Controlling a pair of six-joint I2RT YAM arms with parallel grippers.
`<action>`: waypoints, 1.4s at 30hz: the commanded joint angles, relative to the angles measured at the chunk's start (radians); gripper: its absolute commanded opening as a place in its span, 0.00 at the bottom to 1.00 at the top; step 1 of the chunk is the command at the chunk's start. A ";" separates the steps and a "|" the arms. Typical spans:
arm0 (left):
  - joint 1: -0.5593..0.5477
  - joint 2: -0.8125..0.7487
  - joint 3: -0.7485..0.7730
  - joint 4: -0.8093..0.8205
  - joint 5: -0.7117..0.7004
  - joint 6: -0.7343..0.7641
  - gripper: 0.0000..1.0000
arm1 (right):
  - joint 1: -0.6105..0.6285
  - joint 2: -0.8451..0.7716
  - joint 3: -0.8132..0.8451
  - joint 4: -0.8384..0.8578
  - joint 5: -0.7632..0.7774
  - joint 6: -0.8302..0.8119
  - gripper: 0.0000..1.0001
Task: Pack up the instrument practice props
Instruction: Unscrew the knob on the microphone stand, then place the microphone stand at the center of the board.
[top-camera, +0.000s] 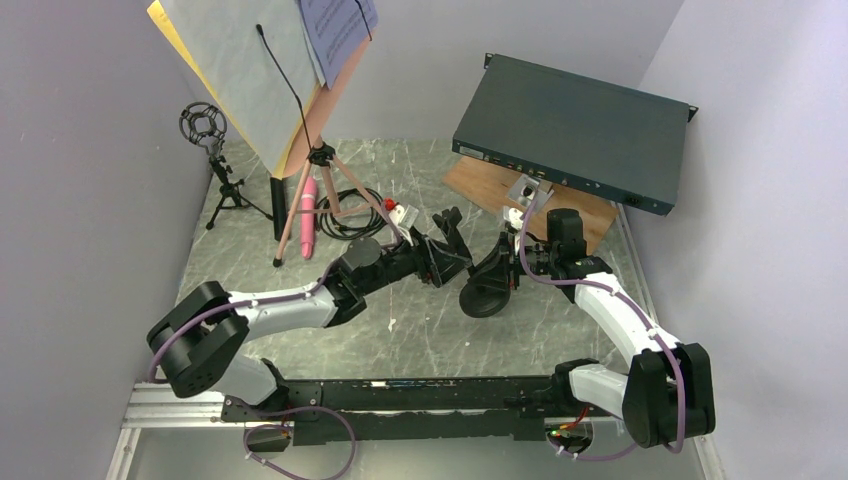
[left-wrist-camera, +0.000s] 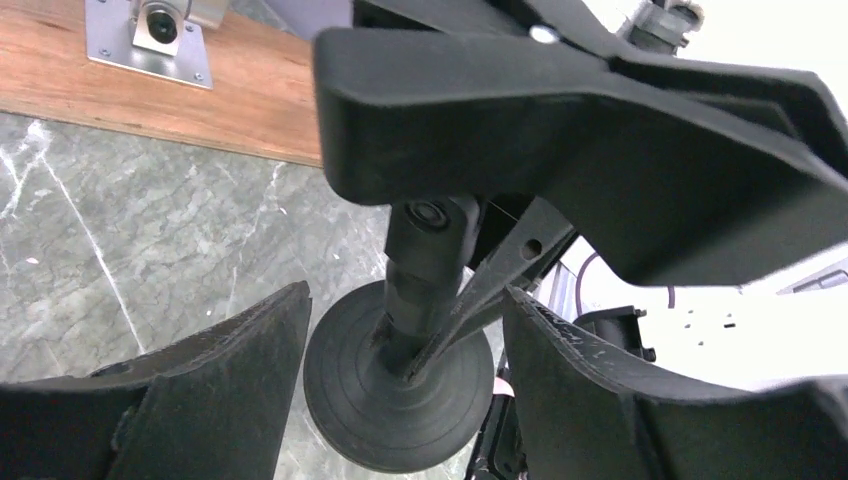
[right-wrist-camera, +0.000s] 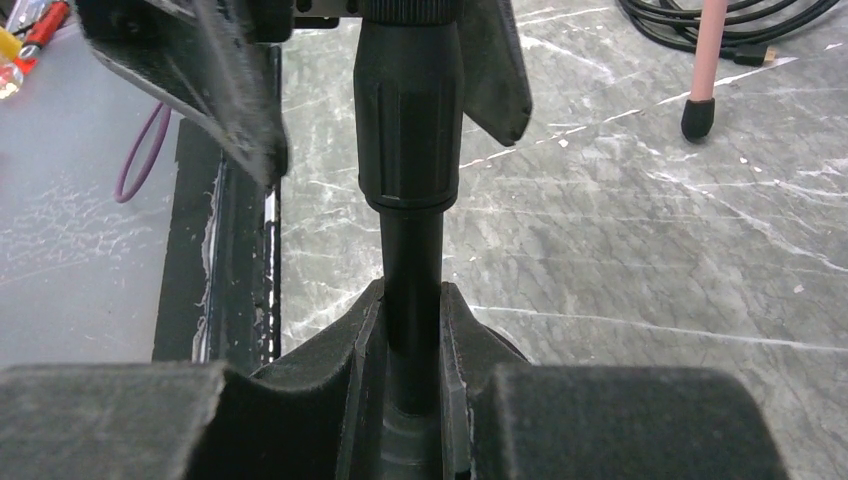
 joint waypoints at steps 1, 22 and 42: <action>0.007 0.032 0.063 0.069 -0.014 0.009 0.72 | -0.002 -0.016 0.032 0.037 -0.074 -0.022 0.00; 0.018 0.074 0.073 0.124 0.115 0.006 0.00 | -0.002 -0.016 0.029 0.045 -0.059 -0.014 0.04; 0.068 -0.406 0.050 -0.703 -0.043 0.424 0.00 | -0.005 -0.064 0.073 -0.108 -0.039 -0.156 0.84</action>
